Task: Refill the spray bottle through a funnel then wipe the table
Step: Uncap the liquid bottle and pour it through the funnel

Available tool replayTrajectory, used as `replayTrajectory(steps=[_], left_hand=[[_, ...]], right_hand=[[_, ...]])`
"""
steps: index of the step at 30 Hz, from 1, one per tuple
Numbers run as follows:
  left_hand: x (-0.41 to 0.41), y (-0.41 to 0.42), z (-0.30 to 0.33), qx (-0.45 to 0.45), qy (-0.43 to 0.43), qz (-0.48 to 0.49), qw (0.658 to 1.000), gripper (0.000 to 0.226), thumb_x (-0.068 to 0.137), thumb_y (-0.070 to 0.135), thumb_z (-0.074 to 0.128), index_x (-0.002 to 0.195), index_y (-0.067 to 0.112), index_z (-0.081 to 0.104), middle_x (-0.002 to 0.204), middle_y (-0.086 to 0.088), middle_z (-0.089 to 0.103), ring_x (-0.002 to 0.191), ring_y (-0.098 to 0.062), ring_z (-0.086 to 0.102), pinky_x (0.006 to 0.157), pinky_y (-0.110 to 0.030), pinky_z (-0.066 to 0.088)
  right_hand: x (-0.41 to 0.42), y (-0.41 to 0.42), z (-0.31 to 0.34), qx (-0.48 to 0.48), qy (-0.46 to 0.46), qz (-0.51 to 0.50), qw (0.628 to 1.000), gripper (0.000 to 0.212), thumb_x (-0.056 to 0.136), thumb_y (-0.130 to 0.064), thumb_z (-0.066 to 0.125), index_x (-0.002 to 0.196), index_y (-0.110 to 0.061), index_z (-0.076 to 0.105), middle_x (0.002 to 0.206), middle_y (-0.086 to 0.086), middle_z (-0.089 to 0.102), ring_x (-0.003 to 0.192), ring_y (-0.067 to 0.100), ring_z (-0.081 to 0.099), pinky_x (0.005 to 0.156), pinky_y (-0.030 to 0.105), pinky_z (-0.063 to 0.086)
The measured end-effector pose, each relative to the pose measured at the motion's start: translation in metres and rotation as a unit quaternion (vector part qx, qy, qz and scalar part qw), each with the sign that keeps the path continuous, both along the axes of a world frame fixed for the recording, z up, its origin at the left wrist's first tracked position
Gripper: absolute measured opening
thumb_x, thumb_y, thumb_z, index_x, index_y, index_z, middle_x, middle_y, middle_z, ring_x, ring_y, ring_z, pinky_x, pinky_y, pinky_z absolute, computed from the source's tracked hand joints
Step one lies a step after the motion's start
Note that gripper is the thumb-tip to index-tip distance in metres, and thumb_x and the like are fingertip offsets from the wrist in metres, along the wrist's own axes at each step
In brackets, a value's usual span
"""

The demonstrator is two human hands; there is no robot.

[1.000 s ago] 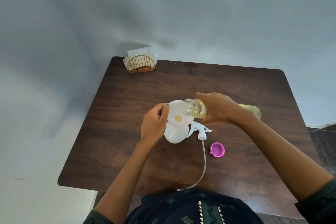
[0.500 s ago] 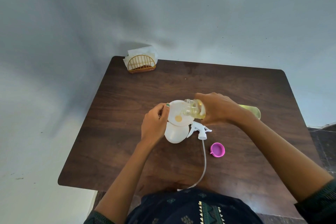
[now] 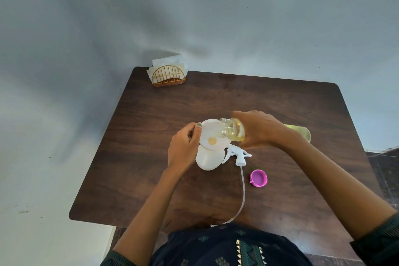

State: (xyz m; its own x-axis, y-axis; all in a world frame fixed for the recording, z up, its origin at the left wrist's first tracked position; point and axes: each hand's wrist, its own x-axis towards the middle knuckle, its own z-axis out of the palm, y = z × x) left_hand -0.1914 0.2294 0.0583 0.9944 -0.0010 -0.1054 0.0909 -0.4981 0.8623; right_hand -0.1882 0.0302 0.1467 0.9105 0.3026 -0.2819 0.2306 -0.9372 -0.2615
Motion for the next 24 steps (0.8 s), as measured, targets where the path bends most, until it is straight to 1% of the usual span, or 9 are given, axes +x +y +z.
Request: replayTrajectory(steps=[1, 4, 6, 8, 12, 17, 20, 24], left_hand=[[0.0001, 0.0000, -0.0001, 0.000, -0.001, 0.000, 1.000, 0.025, 0.092, 0.048, 0.039, 0.077, 0.043, 0.058, 0.074, -0.002, 0.064, 0.070, -0.022, 0.060, 0.067, -0.049, 0.053], [0.0003, 0.0000, 0.0000, 0.000, -0.002, -0.002, 1.000, 0.025, 0.093, 0.048, 0.040, 0.074, 0.054, 0.056, 0.075, -0.001, 0.065, 0.071, -0.021, 0.061, 0.068, -0.048, 0.054], [0.0003, -0.0005, 0.0005, 0.001, -0.001, -0.004, 1.000, 0.026, 0.092, 0.048, 0.040, 0.074, 0.058, 0.055, 0.076, -0.001, 0.065, 0.072, -0.021, 0.062, 0.070, -0.048, 0.055], [0.0003, -0.0009, 0.0012, 0.000, 0.000, -0.004, 1.000, 0.025, 0.092, 0.049, 0.039, 0.075, 0.058, 0.055, 0.077, -0.002, 0.066, 0.073, -0.022, 0.062, 0.071, -0.049, 0.054], [0.0005, -0.0001, 0.0005, -0.001, 0.001, -0.004, 1.000, 0.024, 0.091, 0.050, 0.039, 0.075, 0.050, 0.056, 0.078, -0.004, 0.065, 0.073, -0.023, 0.061, 0.070, -0.048, 0.054], [0.0006, 0.0005, -0.0006, -0.001, -0.002, -0.004, 1.000, 0.023, 0.092, 0.049, 0.039, 0.076, 0.052, 0.056, 0.078, -0.004, 0.065, 0.074, -0.022, 0.061, 0.071, -0.049, 0.054], [0.0007, 0.0005, -0.0006, 0.000, -0.007, -0.004, 1.000, 0.025, 0.093, 0.047, 0.040, 0.075, 0.057, 0.055, 0.077, -0.003, 0.065, 0.073, -0.021, 0.062, 0.071, -0.048, 0.055], [0.0013, 0.0005, -0.0010, 0.000, -0.009, -0.005, 1.000, 0.026, 0.094, 0.046, 0.041, 0.077, 0.060, 0.055, 0.076, 0.001, 0.065, 0.072, -0.018, 0.062, 0.072, -0.049, 0.055]], right_hand=[[0.0001, -0.0001, 0.0000, -0.001, 0.001, 0.000, 1.000, 0.051, 0.069, -0.028, 0.078, 0.109, -0.022, 0.047, 0.083, -0.009, 0.051, 0.071, 0.013, 0.050, 0.050, 0.016, 0.028], [-0.0003, -0.0001, 0.0000, -0.003, 0.001, 0.002, 1.000, 0.052, 0.069, -0.027, 0.077, 0.112, -0.021, 0.048, 0.084, -0.008, 0.051, 0.072, 0.013, 0.051, 0.051, 0.016, 0.029], [-0.0004, 0.0002, 0.0008, -0.006, -0.001, 0.001, 1.000, 0.049, 0.069, -0.027, 0.077, 0.108, -0.023, 0.046, 0.083, -0.009, 0.051, 0.071, 0.013, 0.049, 0.050, 0.017, 0.027], [-0.0006, 0.0006, 0.0015, -0.004, -0.001, 0.001, 1.000, 0.047, 0.070, -0.028, 0.077, 0.102, -0.026, 0.043, 0.083, -0.009, 0.051, 0.071, 0.014, 0.049, 0.050, 0.017, 0.026], [-0.0005, 0.0001, 0.0008, -0.002, 0.002, 0.002, 1.000, 0.049, 0.069, -0.028, 0.077, 0.107, -0.022, 0.046, 0.085, -0.009, 0.051, 0.073, 0.014, 0.050, 0.050, 0.016, 0.026], [-0.0006, 0.0012, 0.0028, -0.002, 0.003, 0.002, 1.000, 0.050, 0.071, -0.028, 0.077, 0.109, -0.022, 0.046, 0.084, -0.010, 0.048, 0.066, 0.007, 0.043, 0.050, 0.014, 0.023], [-0.0008, 0.0012, 0.0025, -0.004, 0.004, 0.001, 1.000, 0.051, 0.071, -0.028, 0.077, 0.111, -0.022, 0.046, 0.084, -0.011, 0.047, 0.066, 0.007, 0.042, 0.050, 0.014, 0.023], [-0.0007, 0.0011, 0.0022, -0.002, 0.006, -0.001, 1.000, 0.048, 0.070, -0.029, 0.078, 0.103, -0.026, 0.042, 0.083, -0.011, 0.047, 0.061, 0.004, 0.041, 0.050, 0.014, 0.023]])
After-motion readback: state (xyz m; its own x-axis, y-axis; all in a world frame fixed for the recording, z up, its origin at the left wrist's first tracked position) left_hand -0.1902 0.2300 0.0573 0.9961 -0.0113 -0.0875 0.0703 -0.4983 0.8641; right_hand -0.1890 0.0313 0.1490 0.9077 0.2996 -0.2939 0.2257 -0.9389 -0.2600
